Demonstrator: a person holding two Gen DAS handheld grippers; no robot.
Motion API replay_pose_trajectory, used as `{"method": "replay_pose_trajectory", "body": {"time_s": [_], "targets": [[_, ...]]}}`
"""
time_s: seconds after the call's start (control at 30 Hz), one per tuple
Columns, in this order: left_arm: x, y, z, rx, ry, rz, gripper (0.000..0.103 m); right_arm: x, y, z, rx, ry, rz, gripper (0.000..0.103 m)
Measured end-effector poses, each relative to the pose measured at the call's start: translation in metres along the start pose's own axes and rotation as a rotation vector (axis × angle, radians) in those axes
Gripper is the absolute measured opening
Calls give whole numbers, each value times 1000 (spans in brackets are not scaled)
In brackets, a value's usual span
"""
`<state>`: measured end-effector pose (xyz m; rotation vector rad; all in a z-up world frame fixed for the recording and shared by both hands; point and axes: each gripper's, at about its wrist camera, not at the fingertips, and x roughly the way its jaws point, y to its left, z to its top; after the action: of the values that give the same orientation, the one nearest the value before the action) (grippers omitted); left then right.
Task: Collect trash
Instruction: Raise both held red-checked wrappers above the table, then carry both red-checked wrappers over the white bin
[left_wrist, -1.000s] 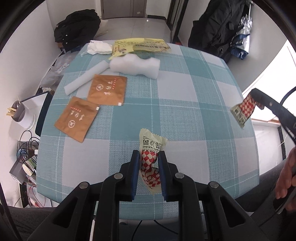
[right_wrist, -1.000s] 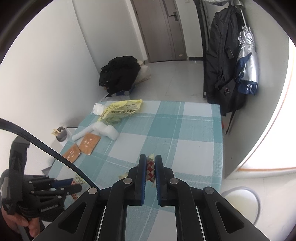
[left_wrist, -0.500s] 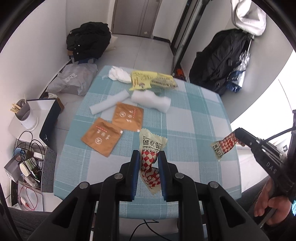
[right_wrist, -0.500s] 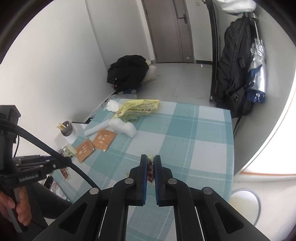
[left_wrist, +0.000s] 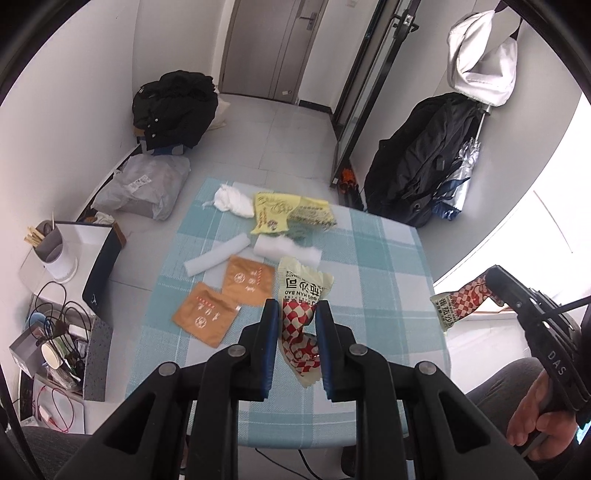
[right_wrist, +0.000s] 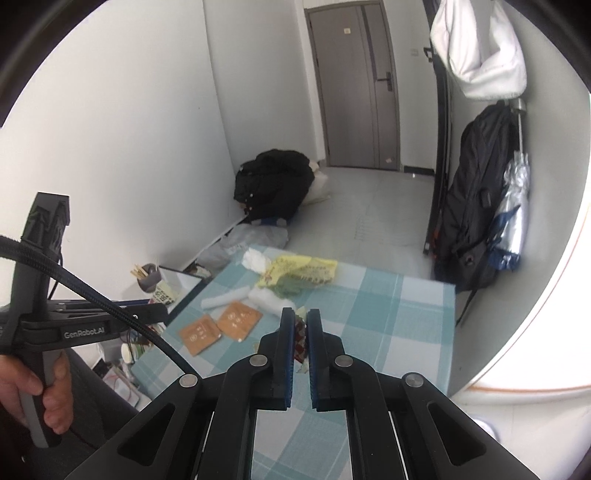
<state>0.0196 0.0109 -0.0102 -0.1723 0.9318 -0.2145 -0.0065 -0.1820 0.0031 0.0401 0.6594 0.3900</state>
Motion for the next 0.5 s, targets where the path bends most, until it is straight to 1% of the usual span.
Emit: {"method": "replay_pose_trajectory", "body": {"time_s": [0.13,0.27,0.37,0.43,0.5], "targets": [[-2,-28,13,39,-20,-28,16,-26,-14,15,-20,-53,-26,5],[1,-65,23,106,-32,-66,16,-61,-42,29,4,-116,-68,5],[10,-96,31,155,-21,-108,16,-84,-68,35,16,-160,-122,5],[15,-114,34,183,-14,-132,16,-97,-87,37,24,-169,-159,5],[25,-140,37,220,0,-170,16,-108,-106,37,28,-175,-205,5]]}}
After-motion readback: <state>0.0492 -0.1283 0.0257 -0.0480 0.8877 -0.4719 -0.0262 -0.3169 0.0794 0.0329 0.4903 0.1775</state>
